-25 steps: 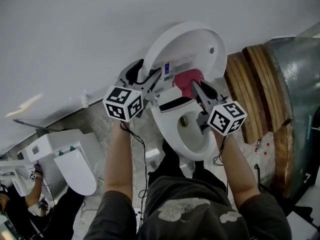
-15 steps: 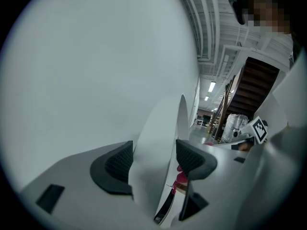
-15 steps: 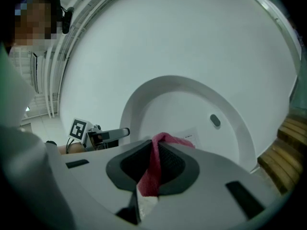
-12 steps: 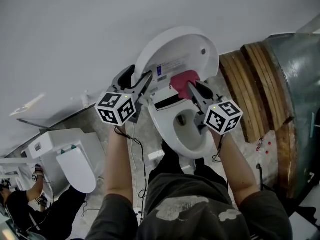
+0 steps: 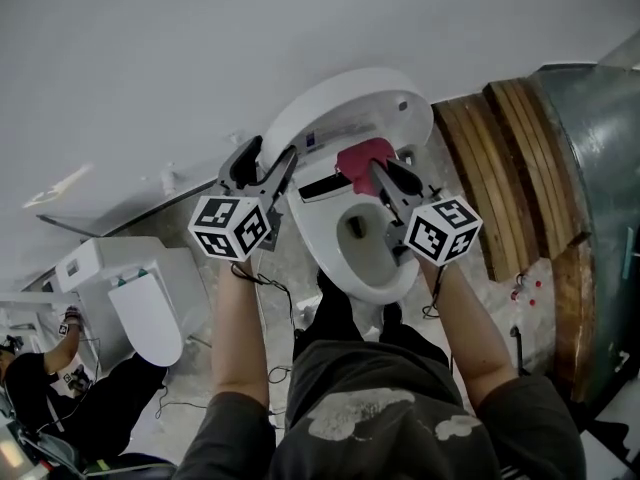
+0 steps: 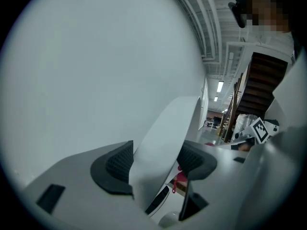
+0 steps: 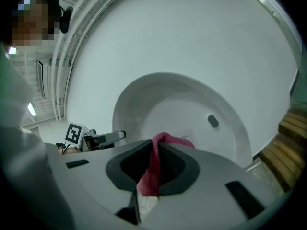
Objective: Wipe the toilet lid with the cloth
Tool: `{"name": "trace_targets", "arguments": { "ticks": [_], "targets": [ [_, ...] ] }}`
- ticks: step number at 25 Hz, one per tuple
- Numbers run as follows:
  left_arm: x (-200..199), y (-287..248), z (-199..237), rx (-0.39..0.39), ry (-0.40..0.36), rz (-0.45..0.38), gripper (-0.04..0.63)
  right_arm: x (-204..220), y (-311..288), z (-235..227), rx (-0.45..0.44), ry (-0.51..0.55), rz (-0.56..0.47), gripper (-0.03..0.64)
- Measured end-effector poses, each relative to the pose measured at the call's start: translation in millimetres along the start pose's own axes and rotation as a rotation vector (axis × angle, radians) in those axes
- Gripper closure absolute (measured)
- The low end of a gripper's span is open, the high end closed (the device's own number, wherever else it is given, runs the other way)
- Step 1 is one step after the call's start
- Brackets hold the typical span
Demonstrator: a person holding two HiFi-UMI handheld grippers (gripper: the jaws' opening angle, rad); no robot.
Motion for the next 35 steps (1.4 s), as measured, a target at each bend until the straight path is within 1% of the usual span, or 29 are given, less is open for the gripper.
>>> {"name": "trace_targets", "arguments": {
  "ticks": [6, 10, 16, 28, 30, 33, 35],
  "targets": [
    [22.2, 31.4, -30.8, -0.058, -0.045, -0.025, 0.296, 17.6, 38.0, 4.2, -0.020, -0.017, 0.013, 0.575],
    [37.8, 53.4, -53.7, -0.100, -0.066, -0.029, 0.295, 29.3, 65.5, 6.1, -0.030, -0.024, 0.025, 0.575],
    [62.3, 77.5, -77.0, -0.151, -0.087, -0.069, 0.295, 46.7, 99.5, 8.1, -0.031, -0.035, 0.048, 0.575],
    [108.7, 113.5, -106.7, -0.197, -0.128, -0.175, 0.293, 91.7, 132.3, 2.8, -0.036, -0.080, 0.104, 0.575],
    [115.1, 118.8, -110.9, -0.202, -0.148, -0.178, 0.293, 98.2, 135.1, 3.3, -0.043, -0.084, 0.112, 0.576],
    [122.1, 123.7, -115.8, -0.215, -0.178, -0.160, 0.293, 103.5, 139.5, 1.9, -0.049, -0.099, 0.112, 0.575],
    [126.6, 127.0, -117.6, -0.234, -0.169, -0.142, 0.295, 103.1, 143.5, 0.2, -0.043, -0.100, 0.105, 0.575]
  ]
}}
Point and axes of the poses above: the fingertips, and each gripper's own axes: y backward along the fingers, z to its left, x out of its underside, the point moved 10 cm from there along y, backward along the fingers, and after that the axes turned 13 degrees about -x, right-handed, at the moved point
